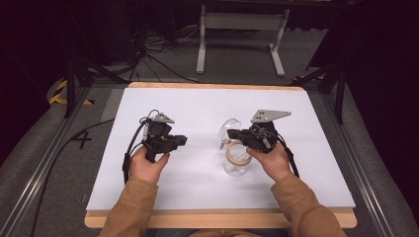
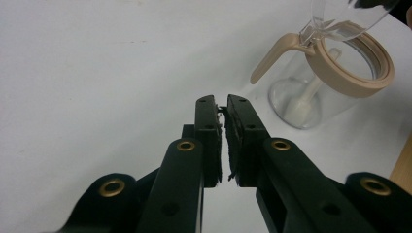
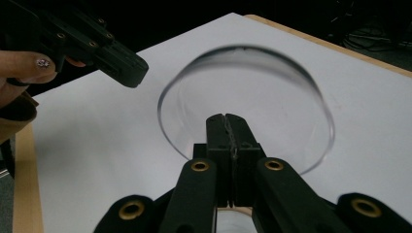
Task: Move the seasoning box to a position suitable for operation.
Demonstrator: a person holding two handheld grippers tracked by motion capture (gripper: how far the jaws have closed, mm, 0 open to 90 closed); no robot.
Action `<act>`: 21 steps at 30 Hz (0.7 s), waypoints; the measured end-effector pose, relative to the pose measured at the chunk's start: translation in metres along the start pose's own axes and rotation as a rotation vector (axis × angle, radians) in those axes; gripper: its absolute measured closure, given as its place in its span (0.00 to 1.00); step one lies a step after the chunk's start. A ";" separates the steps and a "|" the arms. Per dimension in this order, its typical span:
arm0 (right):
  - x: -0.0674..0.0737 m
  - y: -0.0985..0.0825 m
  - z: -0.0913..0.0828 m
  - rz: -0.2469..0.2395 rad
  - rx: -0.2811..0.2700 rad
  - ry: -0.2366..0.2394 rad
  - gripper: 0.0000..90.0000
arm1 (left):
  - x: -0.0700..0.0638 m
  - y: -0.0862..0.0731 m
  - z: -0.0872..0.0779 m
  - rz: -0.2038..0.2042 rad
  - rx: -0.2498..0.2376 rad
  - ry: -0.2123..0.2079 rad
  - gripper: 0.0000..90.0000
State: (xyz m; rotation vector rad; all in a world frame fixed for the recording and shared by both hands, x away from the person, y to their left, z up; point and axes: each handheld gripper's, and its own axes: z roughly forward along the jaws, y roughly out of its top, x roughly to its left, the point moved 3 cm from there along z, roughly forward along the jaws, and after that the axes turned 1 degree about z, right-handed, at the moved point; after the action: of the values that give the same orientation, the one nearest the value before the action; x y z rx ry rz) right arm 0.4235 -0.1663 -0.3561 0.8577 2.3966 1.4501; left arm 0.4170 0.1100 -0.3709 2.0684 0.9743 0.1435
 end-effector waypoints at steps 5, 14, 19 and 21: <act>0.000 0.000 -0.003 -0.005 -0.009 -0.006 1.00 | -0.001 0.001 0.000 0.006 -0.004 0.001 0.93; -0.021 -0.014 -0.034 0.030 -0.002 -0.064 1.00 | 0.000 0.008 0.001 0.025 -0.013 -0.080 0.84; -0.039 -0.032 -0.046 0.071 0.026 -0.115 1.00 | 0.002 0.011 0.007 0.022 0.003 -0.084 0.81; -0.042 -0.040 -0.044 0.072 0.050 -0.126 1.00 | 0.003 0.012 0.009 0.036 0.005 -0.085 0.80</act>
State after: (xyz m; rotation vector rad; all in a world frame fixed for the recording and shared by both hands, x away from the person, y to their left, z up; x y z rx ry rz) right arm 0.4223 -0.2372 -0.3736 1.0244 2.3407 1.3232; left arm 0.4300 0.1013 -0.3687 2.0800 0.8870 0.0714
